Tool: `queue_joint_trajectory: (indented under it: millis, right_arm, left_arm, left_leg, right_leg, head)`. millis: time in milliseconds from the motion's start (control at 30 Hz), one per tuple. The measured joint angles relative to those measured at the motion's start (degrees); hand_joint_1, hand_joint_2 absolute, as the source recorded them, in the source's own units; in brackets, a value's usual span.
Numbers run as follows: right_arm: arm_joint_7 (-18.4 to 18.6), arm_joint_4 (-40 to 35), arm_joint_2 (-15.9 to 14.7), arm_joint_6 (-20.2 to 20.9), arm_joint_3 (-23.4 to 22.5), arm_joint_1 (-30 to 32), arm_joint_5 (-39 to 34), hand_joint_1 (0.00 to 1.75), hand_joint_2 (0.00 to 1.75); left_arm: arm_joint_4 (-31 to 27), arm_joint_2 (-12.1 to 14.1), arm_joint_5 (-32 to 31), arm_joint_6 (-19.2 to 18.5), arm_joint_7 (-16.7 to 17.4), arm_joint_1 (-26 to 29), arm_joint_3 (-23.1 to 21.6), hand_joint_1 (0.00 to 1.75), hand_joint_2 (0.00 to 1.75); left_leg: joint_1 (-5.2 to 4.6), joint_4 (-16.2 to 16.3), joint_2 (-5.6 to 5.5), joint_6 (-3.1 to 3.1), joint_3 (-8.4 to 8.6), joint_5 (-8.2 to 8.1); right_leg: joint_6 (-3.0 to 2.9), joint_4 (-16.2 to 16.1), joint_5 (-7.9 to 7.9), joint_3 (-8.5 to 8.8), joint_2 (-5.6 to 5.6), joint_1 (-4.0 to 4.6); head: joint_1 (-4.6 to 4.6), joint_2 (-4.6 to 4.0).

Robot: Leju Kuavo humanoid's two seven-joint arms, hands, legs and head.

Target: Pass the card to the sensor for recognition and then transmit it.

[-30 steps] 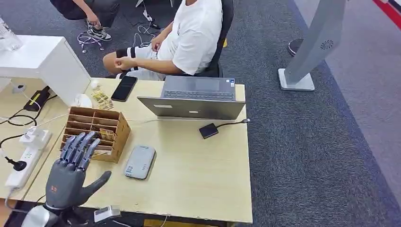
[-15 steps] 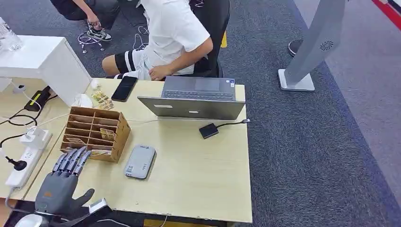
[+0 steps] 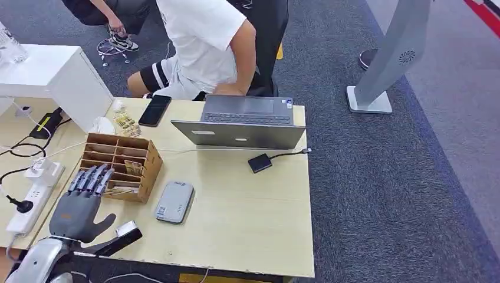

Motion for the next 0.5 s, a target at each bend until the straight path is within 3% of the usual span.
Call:
queue_joint_trajectory:
  millis: [500]
  right_arm:
    - [0.61, -0.04, 0.00, 0.07, 0.00, -0.36, 0.11, 0.00, 1.75]
  left_arm:
    - [3.76, -0.85, -0.57, -1.22, 0.59, -3.99, -0.57, 0.00, 1.75]
  left_leg:
    - [0.00, 0.00, 0.02, 0.00, -0.01, 0.00]
  right_leg:
    - [0.00, 0.00, 0.00, -0.02, 0.02, 0.00]
  head:
    - [0.00, 0.00]
